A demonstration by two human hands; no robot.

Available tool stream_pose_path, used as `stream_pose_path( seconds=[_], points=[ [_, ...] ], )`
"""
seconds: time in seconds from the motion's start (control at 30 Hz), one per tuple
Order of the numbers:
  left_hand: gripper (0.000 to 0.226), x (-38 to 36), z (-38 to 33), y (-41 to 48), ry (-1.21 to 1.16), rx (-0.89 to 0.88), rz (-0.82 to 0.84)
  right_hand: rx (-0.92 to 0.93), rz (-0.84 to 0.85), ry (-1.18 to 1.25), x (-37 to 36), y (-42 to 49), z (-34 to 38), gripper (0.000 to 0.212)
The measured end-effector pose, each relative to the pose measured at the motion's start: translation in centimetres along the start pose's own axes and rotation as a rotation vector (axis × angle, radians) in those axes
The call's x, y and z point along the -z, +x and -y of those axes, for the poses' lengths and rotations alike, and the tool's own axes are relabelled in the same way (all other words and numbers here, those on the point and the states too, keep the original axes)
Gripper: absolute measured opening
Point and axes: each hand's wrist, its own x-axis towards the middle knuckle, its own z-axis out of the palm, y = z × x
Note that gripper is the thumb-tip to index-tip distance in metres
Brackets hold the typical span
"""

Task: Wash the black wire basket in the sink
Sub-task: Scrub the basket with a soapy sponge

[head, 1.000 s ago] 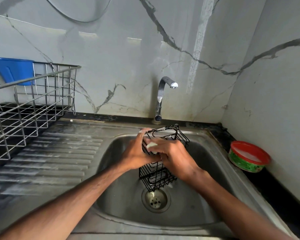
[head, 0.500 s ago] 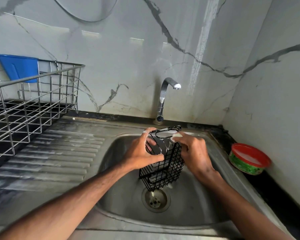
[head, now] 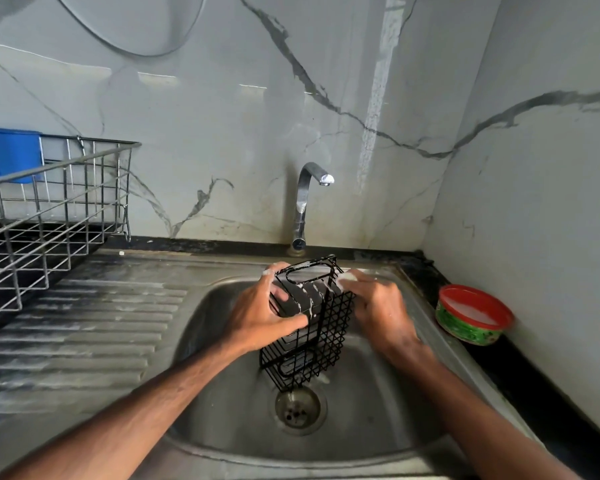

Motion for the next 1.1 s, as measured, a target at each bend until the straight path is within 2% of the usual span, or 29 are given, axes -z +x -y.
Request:
stream_pose_path(
  seconds=[0.1,0.2,0.27,0.33,0.4,0.53,0.7,0.9,1.1],
  points=[
    [0.093,-0.6,0.5,0.2,0.020,0.013,-0.035,0.038,0.054,-0.052,-0.3,-0.5,1.3,0.055],
    [0.096,-1.4,1.2,0.6,-0.110,0.048,0.007,0.180,0.121,-0.053,-1.0,-1.2,4.4,0.049],
    [0.095,-1.3,1.2,0.8,-0.090,0.042,0.017,0.278,0.134,-0.033,-1.6,-1.5,5.9,0.046],
    [0.086,-0.6,0.5,0.7,-0.053,0.034,0.017,0.347,0.154,-0.020,-2.2,-1.8,6.8,0.049],
    [0.088,-0.4,0.4,0.7,-0.021,0.017,0.013,0.377,0.159,-0.012,-2.2,-1.9,6.7,0.054],
    [0.100,-1.3,1.5,1.1,-0.081,0.051,-0.033,0.282,0.097,0.023,-1.5,-0.7,3.5,0.052],
    [0.090,-1.4,1.1,0.6,-0.099,0.025,-0.039,0.023,-0.086,0.048,-0.5,0.3,0.3,0.051],
    [0.102,-2.1,0.9,0.2,-0.106,-0.027,-0.021,-0.045,-0.067,0.071,-1.4,1.1,1.9,0.046],
    [0.111,-2.3,1.3,0.8,-0.116,-0.066,0.043,0.301,0.098,0.098,-1.0,-0.5,7.7,0.040]
  ],
)
